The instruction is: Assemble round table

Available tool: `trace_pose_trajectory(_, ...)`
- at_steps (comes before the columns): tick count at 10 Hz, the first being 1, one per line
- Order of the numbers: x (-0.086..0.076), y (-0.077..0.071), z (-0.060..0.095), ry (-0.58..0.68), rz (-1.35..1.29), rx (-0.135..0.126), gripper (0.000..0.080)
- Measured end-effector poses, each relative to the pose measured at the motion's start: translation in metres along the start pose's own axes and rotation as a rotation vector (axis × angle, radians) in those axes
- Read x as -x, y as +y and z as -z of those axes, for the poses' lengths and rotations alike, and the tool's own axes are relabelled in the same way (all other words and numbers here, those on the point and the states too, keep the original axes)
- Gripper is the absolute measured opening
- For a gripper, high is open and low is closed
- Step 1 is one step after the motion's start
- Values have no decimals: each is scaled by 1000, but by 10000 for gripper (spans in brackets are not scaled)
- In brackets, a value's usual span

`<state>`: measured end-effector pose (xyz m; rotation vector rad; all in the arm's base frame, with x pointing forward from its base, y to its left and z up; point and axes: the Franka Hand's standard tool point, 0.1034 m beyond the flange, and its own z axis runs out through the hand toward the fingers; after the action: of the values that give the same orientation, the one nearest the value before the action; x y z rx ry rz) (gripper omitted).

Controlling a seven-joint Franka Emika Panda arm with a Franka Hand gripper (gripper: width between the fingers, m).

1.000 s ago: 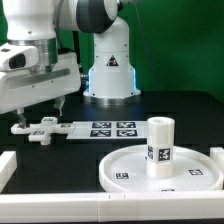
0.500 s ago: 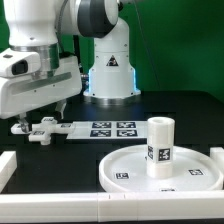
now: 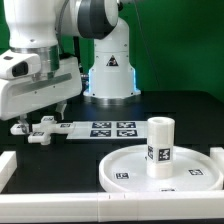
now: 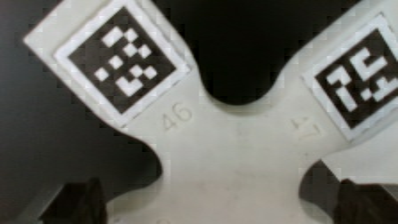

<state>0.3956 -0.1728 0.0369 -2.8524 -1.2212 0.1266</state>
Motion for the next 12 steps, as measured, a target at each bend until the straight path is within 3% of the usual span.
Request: trace_pose_trajectory(12,3,1,-4,-6,-6,-7,649)
